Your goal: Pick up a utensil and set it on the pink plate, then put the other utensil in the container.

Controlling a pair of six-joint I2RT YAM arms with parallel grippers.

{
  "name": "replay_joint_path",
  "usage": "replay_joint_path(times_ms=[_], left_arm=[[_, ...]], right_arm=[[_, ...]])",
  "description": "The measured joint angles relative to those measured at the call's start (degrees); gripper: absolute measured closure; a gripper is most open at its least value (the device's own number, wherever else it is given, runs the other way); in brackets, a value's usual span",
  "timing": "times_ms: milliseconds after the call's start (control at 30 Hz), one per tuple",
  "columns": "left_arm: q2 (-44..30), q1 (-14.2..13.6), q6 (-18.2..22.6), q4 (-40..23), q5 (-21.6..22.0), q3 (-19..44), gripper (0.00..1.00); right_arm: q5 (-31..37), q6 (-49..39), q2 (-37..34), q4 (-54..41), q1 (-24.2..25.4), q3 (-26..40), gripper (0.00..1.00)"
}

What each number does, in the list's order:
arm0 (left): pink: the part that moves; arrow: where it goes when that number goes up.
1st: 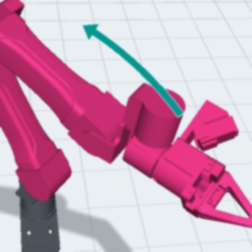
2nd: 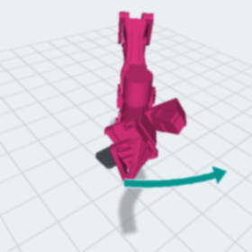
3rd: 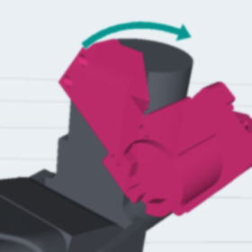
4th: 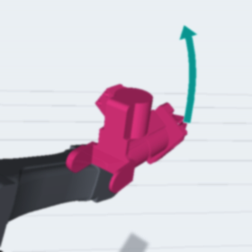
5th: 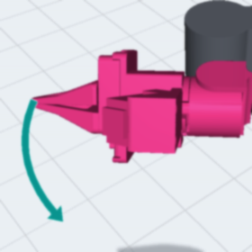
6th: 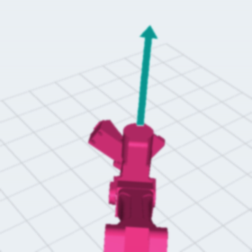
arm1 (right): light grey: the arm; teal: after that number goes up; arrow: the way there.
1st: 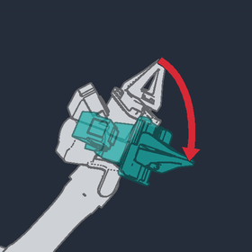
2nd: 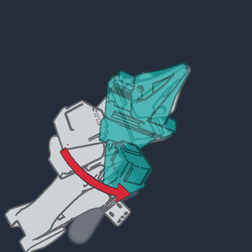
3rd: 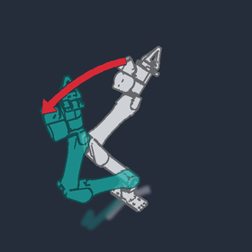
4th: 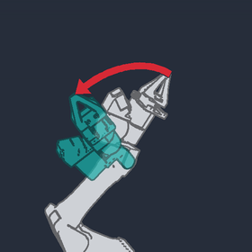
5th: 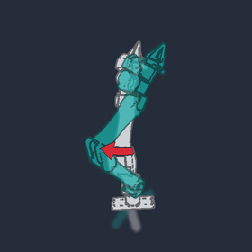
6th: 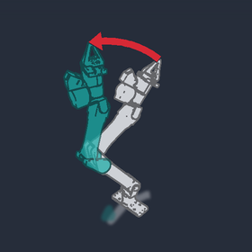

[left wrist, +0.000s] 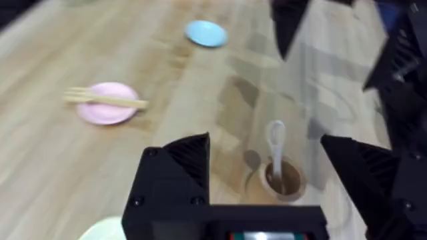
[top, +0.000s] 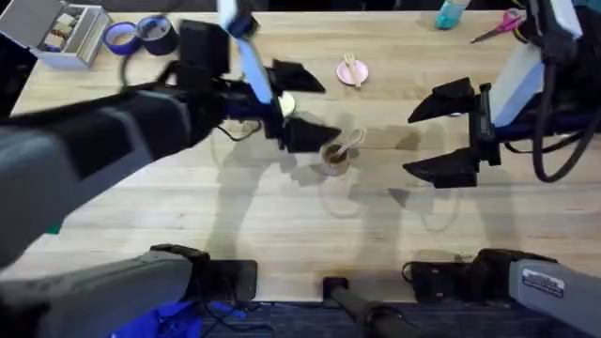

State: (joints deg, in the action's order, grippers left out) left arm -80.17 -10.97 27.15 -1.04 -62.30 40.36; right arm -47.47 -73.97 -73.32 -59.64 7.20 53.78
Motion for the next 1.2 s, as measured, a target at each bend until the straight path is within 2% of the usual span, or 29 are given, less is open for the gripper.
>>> replay_joint_path(times_ms=[233, 367, 733, 933, 1200], left_arm=[[8.5, 5.2, -11.0, -3.1, 7.0, 0.0, 0.004], [13.1, 7.4, -17.2, -7.6, 13.0, 0.0, 0.004], [25.8, 9.1, -28.9, -23.1, 31.5, 0.0, 0.004], [33.1, 9.2, -32.7, -32.5, 42.2, 0.0, 0.004], [40.2, 9.2, -36.6, -38.0, 49.6, 0.0, 0.004]], right_arm=[[1.3, 1.8, 0.0, 0.4, 0.0, 0.0, 0.005], [4.3, 7.2, 0.0, 2.8, 0.1, 0.1, 0.005], [15.8, 29.1, 1.2, 5.4, 0.1, 7.5, 0.004], [24.2, 40.7, 10.5, 5.1, 1.0, 8.5, 0.004], [29.1, 50.5, 22.4, 0.4, 7.2, 8.9, 0.004]])
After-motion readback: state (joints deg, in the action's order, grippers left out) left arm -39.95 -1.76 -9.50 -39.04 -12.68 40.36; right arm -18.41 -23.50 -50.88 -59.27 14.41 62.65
